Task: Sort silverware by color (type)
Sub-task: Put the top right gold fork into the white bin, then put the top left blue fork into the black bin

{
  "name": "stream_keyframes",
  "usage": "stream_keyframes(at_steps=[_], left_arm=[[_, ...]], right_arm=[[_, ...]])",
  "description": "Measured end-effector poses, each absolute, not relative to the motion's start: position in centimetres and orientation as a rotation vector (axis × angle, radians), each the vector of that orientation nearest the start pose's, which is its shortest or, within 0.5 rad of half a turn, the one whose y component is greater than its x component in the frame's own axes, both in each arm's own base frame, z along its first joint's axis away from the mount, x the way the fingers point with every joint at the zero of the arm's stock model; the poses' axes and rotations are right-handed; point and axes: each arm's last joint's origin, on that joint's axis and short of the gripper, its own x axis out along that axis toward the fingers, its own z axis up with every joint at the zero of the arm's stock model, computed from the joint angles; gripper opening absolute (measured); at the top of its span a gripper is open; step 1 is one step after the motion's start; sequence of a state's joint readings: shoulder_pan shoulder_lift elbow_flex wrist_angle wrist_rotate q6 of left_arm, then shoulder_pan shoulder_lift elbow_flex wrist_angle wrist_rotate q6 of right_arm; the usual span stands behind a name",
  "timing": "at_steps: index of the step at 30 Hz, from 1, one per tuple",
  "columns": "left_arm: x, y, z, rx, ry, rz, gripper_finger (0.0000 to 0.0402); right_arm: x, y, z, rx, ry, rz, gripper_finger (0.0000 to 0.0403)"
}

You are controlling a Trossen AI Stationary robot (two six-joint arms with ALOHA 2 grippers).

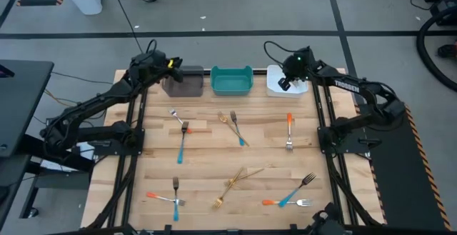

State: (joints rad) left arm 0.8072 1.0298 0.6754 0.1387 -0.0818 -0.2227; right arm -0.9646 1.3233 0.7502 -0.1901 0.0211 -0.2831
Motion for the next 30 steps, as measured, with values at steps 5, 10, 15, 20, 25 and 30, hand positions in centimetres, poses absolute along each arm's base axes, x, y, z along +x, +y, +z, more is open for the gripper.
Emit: stream_keyframes(at_steps=[5,10,15,20,25,30], left_arm=[[15.2,17.1,28.3,-0.275,0.090,0.932,0.0096],[14.8,17.5,28.2,-0.282,0.086,0.955,0.0096],[14.6,17.6,28.2,-0.284,0.086,0.959,0.0096],[15.2,17.1,28.2,-0.297,0.097,0.855,0.0096],[15.6,16.0,28.5,-0.358,0.328,0.796,0.0096],[15.7,13.5,28.6,-0.461,0.613,0.681,0.0096]], right_arm=[[15.1,-21.6,20.5,0.134,0.874,-0.898,0.0062],[15.0,-21.4,20.3,0.142,0.903,-0.895,0.0084],[15.0,-21.3,20.4,0.141,0.907,-0.922,0.0096],[15.2,-20.2,22.1,0.136,0.824,-0.960,0.0097],[15.7,-18.8,25.6,0.117,0.663,-0.983,0.0097],[15.9,-18.1,28.9,0.059,0.523,-0.978,0.0097]])
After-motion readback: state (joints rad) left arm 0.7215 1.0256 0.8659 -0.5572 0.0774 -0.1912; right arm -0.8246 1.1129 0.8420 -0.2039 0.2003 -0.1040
